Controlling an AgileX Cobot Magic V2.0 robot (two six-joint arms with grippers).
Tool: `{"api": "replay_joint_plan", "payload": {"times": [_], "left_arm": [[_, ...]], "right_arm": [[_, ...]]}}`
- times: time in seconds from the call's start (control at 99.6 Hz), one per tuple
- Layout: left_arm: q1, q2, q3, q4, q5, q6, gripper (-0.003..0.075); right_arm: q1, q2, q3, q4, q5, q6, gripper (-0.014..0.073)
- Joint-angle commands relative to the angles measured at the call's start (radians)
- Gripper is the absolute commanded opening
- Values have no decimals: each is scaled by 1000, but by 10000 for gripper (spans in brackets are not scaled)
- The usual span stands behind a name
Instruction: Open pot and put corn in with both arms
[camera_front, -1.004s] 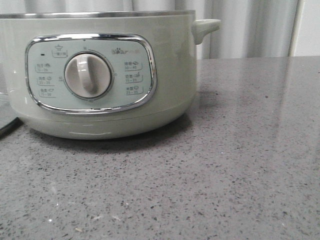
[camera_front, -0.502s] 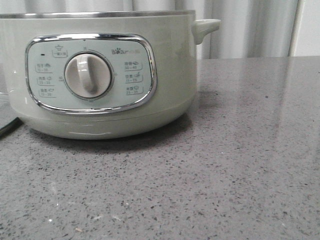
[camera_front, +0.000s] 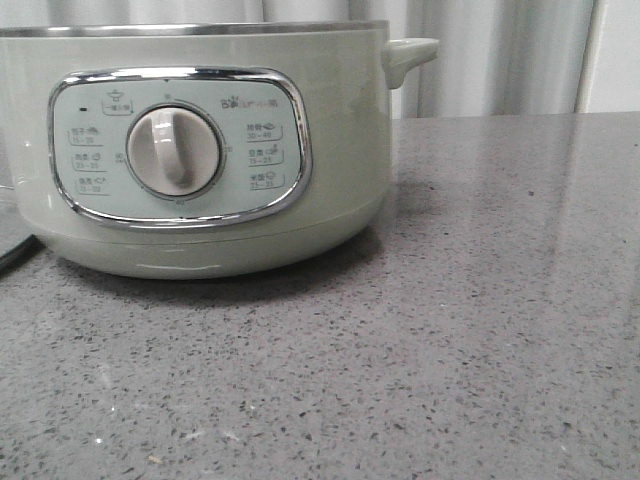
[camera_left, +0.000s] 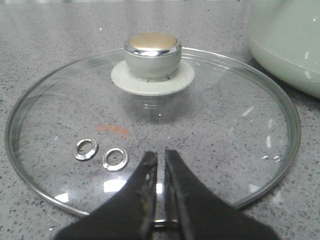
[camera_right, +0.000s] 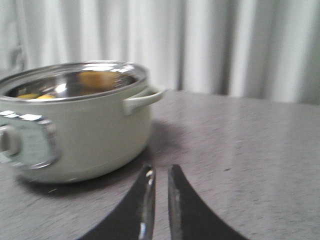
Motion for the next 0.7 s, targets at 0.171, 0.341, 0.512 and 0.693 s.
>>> {"api": "replay_joint_plan", "payload": {"times": [0.171,0.341,0.512,0.693], "left_arm": [[5,-34,5,-4,-26,-7,-20],[5,-34,5,-4,-26,-7,-20],[5,-34,5,-4,-28,-7,-20],[5,-34,5,-4,-28,-7,-20]], "right_arm": [[-266,12,145,-23,-387,-3,-16],[-391,-5,205,-23,-391,-3,-16],[-458,-68,249,-21,-358,-3,-16],[-462,-66,249,-21,-190,-3,-16]]}}
